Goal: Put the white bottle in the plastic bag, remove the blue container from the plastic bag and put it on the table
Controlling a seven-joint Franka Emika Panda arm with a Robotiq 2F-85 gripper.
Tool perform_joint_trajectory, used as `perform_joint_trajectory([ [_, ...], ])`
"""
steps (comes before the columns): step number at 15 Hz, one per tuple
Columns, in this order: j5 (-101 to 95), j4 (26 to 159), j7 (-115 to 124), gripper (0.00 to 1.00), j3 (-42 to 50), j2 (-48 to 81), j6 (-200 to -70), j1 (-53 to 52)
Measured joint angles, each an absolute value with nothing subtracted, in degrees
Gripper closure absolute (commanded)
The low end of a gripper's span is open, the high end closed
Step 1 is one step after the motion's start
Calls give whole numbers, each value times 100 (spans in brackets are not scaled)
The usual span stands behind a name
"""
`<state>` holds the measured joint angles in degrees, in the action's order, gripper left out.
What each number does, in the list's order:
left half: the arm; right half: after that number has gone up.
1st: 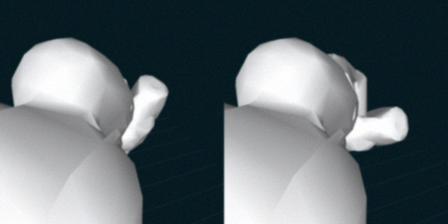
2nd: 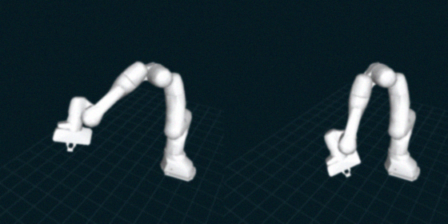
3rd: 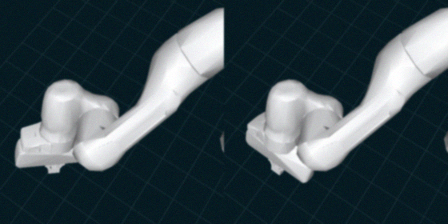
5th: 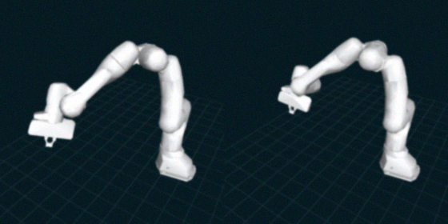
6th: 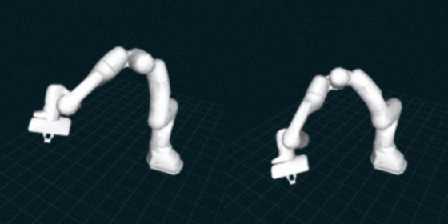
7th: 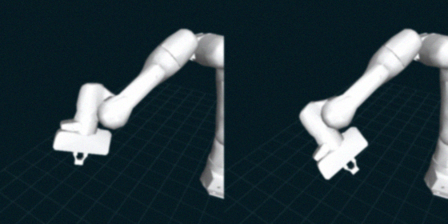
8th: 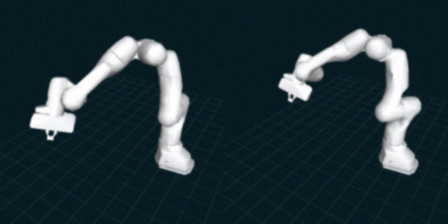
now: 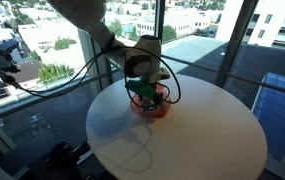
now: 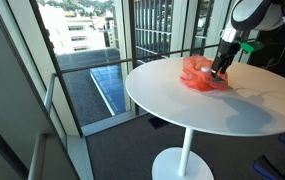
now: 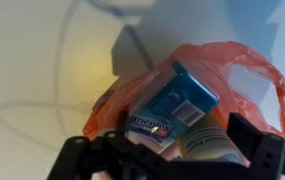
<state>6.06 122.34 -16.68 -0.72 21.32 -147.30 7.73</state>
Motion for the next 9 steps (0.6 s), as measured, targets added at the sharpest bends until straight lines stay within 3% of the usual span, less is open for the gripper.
perform_joint_trajectory([
  [9, 540, 12111, -1492, 0, -28, 2290, -14729, 683],
])
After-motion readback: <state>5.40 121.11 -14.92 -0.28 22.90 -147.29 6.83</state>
